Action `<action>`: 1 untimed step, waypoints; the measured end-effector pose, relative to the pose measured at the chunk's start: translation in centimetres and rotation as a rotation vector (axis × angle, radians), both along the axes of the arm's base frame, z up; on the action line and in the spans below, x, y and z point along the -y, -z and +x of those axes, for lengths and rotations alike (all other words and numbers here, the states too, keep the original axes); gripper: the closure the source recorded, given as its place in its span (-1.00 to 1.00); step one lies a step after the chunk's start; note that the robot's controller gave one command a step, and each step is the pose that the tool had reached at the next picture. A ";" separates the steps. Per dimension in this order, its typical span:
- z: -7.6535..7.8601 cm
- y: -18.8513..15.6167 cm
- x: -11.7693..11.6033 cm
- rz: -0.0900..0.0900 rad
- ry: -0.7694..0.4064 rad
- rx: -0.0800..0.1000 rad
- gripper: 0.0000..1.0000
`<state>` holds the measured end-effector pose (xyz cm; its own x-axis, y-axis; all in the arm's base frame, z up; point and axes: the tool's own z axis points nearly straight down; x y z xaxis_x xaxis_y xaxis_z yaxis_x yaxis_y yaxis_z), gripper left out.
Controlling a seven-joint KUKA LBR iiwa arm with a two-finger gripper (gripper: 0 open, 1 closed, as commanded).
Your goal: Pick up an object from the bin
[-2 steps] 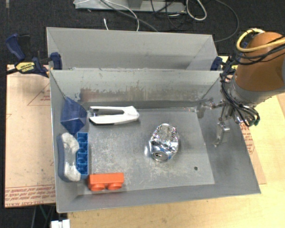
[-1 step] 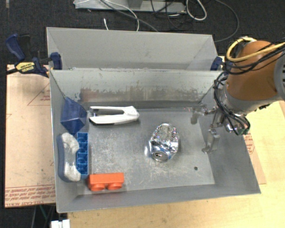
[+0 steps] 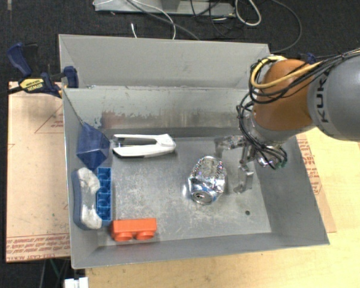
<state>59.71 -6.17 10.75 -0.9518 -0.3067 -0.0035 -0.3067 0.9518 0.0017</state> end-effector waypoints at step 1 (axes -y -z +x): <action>-0.4 0.3 -1.3 -0.002 0.066 0.003 -1.00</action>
Offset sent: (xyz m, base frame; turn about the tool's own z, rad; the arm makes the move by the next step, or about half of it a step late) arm -0.0119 0.0473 -0.0375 -0.2106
